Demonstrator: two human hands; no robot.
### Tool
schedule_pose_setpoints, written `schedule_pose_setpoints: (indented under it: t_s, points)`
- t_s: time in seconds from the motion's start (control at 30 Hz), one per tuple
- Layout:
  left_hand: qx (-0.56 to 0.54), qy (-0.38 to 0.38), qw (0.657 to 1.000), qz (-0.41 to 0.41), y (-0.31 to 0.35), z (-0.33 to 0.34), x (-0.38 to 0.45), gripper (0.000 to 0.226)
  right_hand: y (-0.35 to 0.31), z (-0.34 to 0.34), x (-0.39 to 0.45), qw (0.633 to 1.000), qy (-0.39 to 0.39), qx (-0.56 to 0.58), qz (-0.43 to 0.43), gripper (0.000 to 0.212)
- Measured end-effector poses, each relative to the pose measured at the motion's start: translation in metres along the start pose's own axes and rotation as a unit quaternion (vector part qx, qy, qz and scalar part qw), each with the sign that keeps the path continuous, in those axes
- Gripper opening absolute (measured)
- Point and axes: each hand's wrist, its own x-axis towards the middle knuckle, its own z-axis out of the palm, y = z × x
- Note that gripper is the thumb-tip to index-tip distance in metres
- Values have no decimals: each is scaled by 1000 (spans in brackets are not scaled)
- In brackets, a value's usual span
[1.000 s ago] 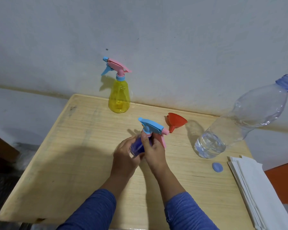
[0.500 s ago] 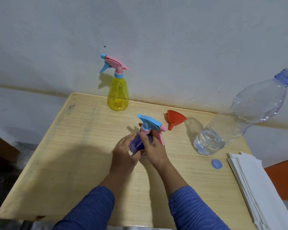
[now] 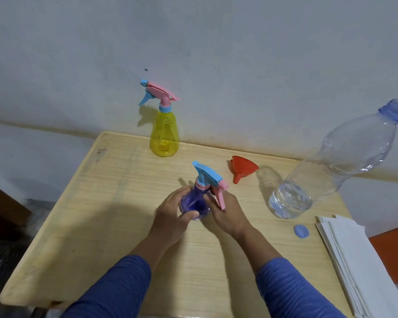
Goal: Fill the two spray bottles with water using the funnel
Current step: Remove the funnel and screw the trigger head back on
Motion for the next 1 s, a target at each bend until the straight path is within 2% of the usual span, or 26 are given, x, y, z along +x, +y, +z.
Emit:
schedule_pose_setpoints:
  t_s: [0.1,0.23,0.3,0.4,0.5,0.6,0.67,0.77,0.87,0.97,1.0]
  points:
    - [-7,-72,997,-5,2,-9,3,64,-1,-15,3,999,-6,1,-35,33]
    - [26,-133,991,-1,0,-18,8,67,2,-28,19,996,-61,4,-66,31]
    - [47,-138,989,-3,1,-19,6,69,-2,-31,22,994,-85,21,-58,35]
    - [60,-105,992,-29,9,-22,1,71,-10,-33,25,995,-88,7,-53,48]
    - [128,-78,987,-55,12,-31,4,64,-26,-41,30,998,-59,28,-10,39]
    - [239,-94,958,-129,10,-45,6,65,-44,-51,30,997,-49,52,31,20]
    - [289,-101,935,-178,11,-53,1,68,-51,-55,29,993,-38,90,60,22]
    - [338,-74,902,-259,11,-58,-16,75,-57,-54,28,984,-56,132,109,24]
    - [332,-23,883,-330,5,-52,-41,81,-58,-47,24,971,-119,168,118,9]
    - [315,64,876,-360,-9,-28,-70,82,-51,-38,19,952,-193,203,119,26]
    - [310,103,873,-361,-14,-17,-78,81,-49,-35,17,945,-214,218,119,26]
